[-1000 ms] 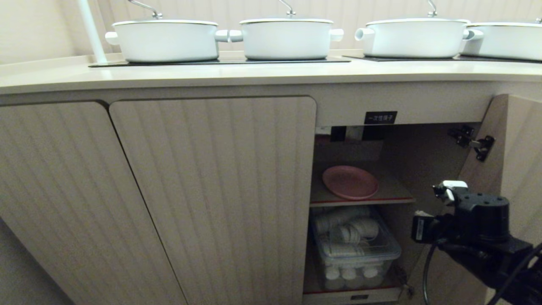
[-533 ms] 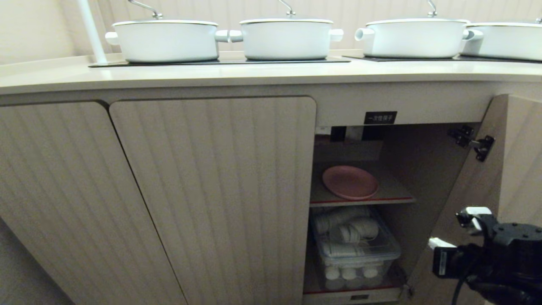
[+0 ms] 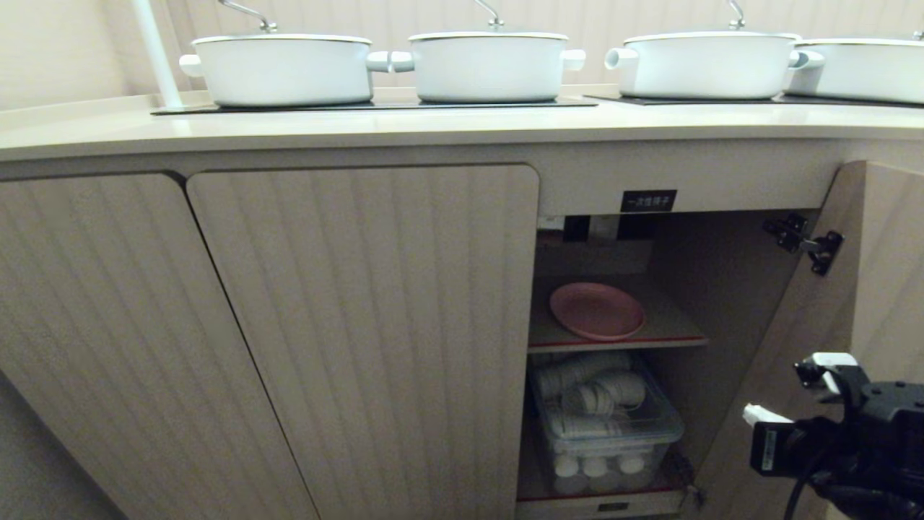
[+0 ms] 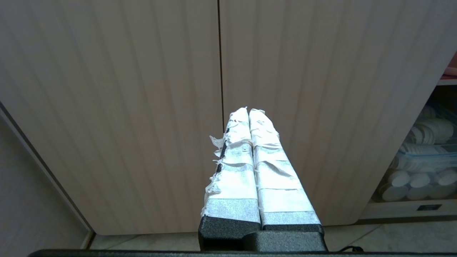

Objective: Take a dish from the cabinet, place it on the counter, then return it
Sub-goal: Close the cabinet door

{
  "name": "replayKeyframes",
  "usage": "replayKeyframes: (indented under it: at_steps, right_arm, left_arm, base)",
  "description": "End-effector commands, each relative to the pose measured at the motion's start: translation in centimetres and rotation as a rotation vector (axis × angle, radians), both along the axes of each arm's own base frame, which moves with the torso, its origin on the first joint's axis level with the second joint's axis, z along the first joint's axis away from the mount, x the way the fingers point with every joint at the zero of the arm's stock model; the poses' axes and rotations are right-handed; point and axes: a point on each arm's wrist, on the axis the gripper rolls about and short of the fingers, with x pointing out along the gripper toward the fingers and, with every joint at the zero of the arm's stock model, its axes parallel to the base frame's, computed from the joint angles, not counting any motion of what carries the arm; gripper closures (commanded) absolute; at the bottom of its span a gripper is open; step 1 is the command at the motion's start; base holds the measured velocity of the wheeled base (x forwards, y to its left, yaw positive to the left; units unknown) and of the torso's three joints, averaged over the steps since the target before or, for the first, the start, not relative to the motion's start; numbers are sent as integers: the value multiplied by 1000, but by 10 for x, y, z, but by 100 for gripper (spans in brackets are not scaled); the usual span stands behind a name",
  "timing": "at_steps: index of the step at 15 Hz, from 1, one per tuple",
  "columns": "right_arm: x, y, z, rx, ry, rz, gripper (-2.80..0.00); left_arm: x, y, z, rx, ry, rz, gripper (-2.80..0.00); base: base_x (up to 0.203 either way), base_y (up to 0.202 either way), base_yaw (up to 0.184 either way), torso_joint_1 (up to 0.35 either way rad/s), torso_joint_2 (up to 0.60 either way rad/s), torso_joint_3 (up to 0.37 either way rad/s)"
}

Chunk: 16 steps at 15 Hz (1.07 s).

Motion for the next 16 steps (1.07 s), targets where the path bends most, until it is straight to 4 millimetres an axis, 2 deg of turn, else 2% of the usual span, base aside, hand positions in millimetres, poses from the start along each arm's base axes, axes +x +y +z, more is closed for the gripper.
replayKeyframes:
  at_steps: [1, 5, 8, 12, 16]
  right_arm:
    - [-3, -1, 5, -9, -16, 4, 0]
    - [-19, -6, 15, -66, -7, 14, 0]
    - [-40, -10, 23, -86, 20, 23, 0]
    - [-80, -19, 28, -119, 76, 25, 0]
    - [-121, -26, 23, -124, 134, 50, 0]
  left_arm:
    - [0, 0, 0, -1, -1, -2, 0]
    - [0, 0, 0, -1, -1, 0, 0]
    - [0, 0, 0, 1, -1, 1, 0]
    - [0, 0, 0, 1, -1, 0, 0]
    - [0, 0, 0, -1, -1, 0, 0]
  base:
    - [0, 0, 0, 0, 0, 0]
    - [0, 0, 0, 0, 0, 0]
    - [0, 0, 0, 0, 0, 0]
    - [0, 0, 0, 0, 0, 0]
    - [0, 0, 0, 0, 0, 0]
